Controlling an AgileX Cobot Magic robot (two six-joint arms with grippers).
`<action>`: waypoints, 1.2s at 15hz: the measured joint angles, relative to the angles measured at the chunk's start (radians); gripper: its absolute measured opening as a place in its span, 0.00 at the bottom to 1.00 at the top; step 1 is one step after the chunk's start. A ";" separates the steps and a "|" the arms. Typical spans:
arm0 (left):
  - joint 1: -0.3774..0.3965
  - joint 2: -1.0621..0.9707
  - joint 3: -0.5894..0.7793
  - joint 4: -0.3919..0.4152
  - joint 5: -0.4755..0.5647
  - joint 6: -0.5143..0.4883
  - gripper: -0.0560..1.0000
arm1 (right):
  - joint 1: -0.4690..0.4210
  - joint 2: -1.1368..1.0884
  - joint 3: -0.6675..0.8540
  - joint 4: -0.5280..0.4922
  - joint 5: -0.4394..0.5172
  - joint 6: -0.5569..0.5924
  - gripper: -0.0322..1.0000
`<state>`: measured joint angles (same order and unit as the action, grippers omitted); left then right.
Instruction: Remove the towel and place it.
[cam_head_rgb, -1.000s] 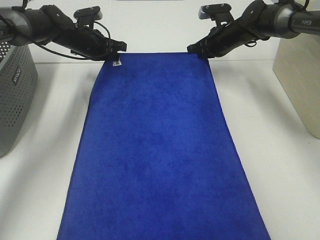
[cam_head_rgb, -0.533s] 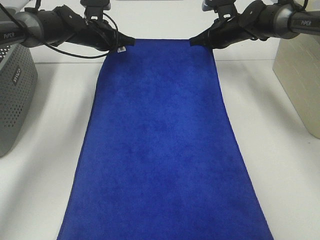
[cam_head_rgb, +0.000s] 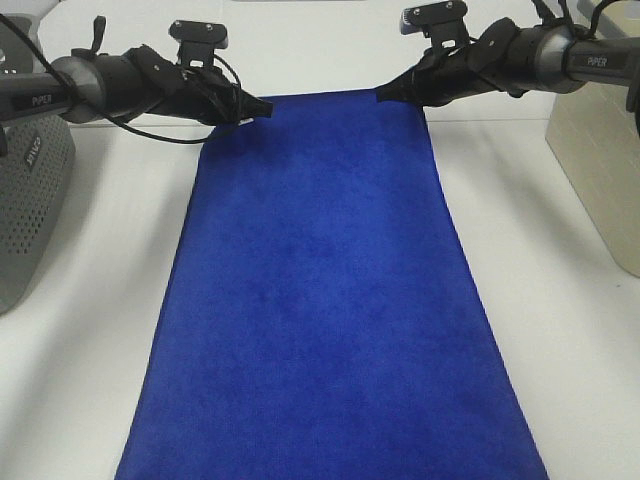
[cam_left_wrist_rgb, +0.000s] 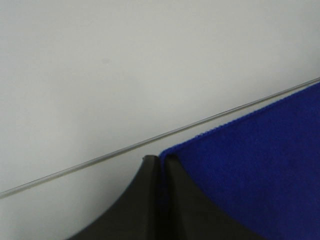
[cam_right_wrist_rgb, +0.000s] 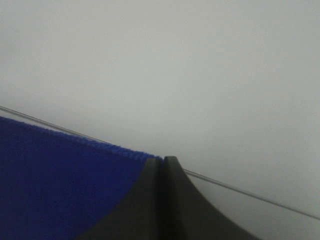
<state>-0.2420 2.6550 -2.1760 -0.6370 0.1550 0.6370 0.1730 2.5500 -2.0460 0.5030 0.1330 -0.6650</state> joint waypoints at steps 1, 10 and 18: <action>-0.002 0.004 0.000 0.000 -0.010 0.000 0.05 | 0.002 0.003 0.000 0.000 -0.007 0.000 0.04; -0.030 0.085 -0.050 0.019 -0.150 0.060 0.05 | 0.006 0.066 0.000 -0.001 -0.076 0.000 0.04; -0.030 0.113 -0.087 0.028 -0.169 0.060 0.07 | 0.006 0.069 0.000 -0.001 -0.084 0.000 0.04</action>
<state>-0.2720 2.7680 -2.2630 -0.6090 -0.0140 0.6970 0.1790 2.6190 -2.0460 0.5020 0.0490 -0.6650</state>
